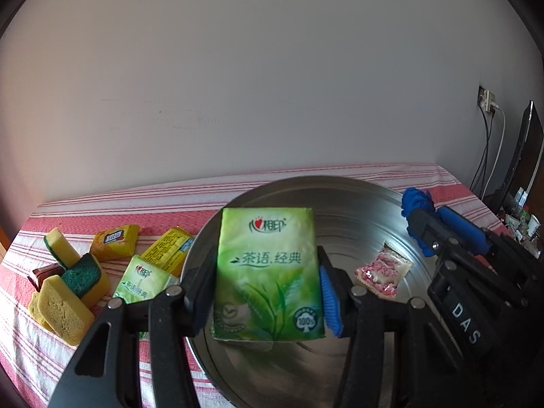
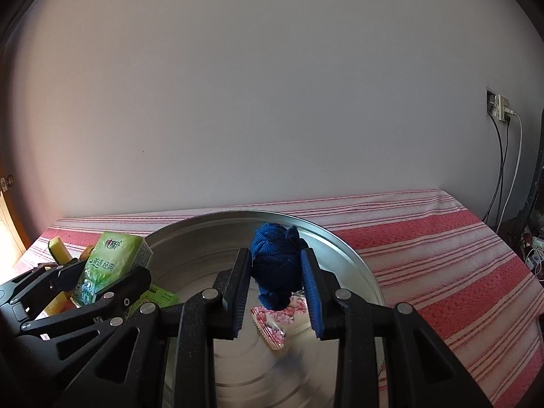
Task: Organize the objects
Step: 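Carry the blue cloth and tissue pack with both tools over the tin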
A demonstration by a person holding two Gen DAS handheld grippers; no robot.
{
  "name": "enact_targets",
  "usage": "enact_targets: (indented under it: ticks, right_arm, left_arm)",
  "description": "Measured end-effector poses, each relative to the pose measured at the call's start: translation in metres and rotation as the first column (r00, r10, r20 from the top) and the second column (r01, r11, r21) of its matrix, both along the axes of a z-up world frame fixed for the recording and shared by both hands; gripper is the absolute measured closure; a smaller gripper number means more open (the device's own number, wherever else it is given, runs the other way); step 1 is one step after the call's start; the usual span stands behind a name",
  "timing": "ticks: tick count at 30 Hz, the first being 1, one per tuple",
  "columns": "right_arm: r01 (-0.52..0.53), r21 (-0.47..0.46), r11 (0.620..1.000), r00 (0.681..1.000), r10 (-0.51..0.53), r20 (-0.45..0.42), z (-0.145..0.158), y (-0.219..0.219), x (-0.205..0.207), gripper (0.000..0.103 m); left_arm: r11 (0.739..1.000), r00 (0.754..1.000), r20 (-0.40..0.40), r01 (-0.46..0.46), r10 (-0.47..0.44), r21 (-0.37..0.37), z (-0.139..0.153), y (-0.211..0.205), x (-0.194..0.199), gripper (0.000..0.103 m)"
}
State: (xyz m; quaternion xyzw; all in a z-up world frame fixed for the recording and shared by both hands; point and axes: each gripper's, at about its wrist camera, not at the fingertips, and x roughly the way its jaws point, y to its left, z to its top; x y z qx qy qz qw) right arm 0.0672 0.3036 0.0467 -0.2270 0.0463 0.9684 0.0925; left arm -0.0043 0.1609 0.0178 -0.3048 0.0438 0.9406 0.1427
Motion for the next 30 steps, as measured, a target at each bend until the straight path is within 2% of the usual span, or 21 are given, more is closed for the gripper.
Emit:
enact_targets:
  ticks: [17,30]
  right_arm:
    - [0.038,0.04,0.998,0.997,-0.041,0.071,-0.012,0.0,-0.005,0.07]
    - [0.04,0.037,0.999,0.997,-0.042,0.058,-0.015,0.005,-0.004,0.07]
  left_arm:
    - [1.0,1.0,0.024,0.0,0.0,-0.012,-0.011,0.009,0.003,0.05]
    - [0.999,1.0,-0.001,-0.028,0.028,-0.031,-0.012,0.01,0.002,0.051]
